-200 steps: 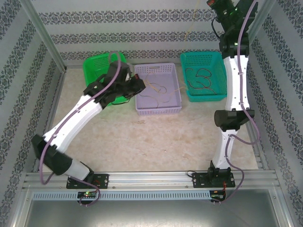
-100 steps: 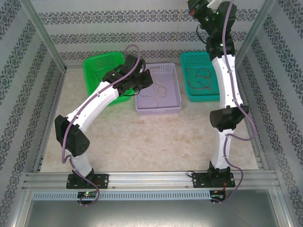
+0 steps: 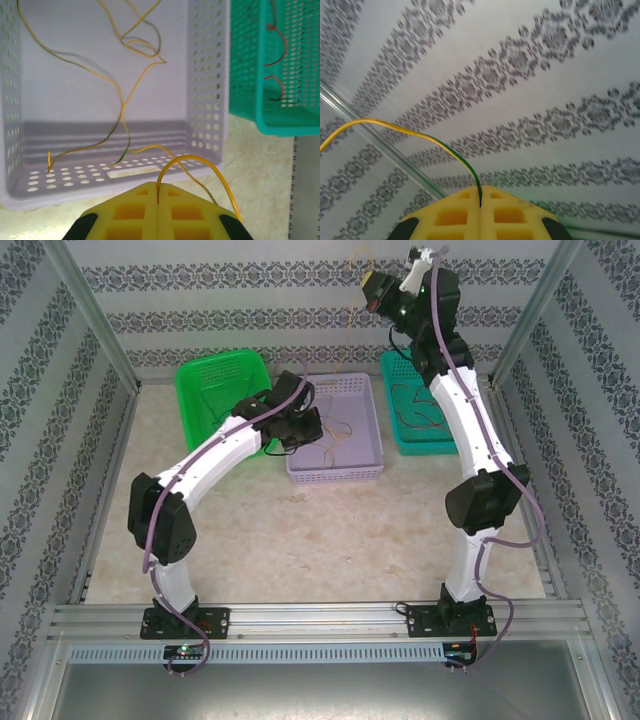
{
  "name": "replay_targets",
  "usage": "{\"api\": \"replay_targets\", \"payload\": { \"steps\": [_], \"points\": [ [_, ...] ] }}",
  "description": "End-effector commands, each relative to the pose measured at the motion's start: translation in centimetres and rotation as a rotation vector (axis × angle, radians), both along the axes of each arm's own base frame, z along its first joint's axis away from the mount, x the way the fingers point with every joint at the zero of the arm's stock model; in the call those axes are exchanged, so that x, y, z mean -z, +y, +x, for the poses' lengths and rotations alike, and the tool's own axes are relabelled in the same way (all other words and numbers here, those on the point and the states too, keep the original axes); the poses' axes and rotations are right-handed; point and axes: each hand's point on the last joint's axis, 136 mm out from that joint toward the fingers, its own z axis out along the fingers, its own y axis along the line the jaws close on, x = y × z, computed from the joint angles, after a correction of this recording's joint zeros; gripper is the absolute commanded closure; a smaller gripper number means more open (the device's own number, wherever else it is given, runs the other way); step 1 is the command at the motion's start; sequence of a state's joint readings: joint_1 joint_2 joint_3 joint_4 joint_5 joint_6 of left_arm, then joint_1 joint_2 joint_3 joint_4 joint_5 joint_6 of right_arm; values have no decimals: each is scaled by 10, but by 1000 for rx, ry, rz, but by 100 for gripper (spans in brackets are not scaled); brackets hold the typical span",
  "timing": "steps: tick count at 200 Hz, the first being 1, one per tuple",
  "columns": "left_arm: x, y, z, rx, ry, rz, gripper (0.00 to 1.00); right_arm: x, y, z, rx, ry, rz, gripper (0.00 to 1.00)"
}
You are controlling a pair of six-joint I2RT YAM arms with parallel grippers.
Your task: Untangle the cables
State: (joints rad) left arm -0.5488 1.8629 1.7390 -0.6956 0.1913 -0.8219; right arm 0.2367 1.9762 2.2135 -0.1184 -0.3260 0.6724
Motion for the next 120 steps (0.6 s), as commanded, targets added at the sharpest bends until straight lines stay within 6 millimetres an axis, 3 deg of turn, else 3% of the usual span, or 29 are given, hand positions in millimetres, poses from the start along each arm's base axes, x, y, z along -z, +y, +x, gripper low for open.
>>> {"api": "replay_targets", "payload": {
  "steps": [1,48,81,98,120],
  "points": [
    [20,-8,3,33,16,30,100,4,1,-8,31,-22,-50,100],
    [56,-13,22,26,84,109,100,66,-1,8,91,97,-113,100],
    [84,-12,27,34,155,182,100,109,9,20,85,182,-156,100],
    [84,-15,27,47,163,183,78,134,13,25,88,239,-178,100],
    [67,-16,27,45,144,169,52,164,15,32,88,310,-179,100]
  ]
}}
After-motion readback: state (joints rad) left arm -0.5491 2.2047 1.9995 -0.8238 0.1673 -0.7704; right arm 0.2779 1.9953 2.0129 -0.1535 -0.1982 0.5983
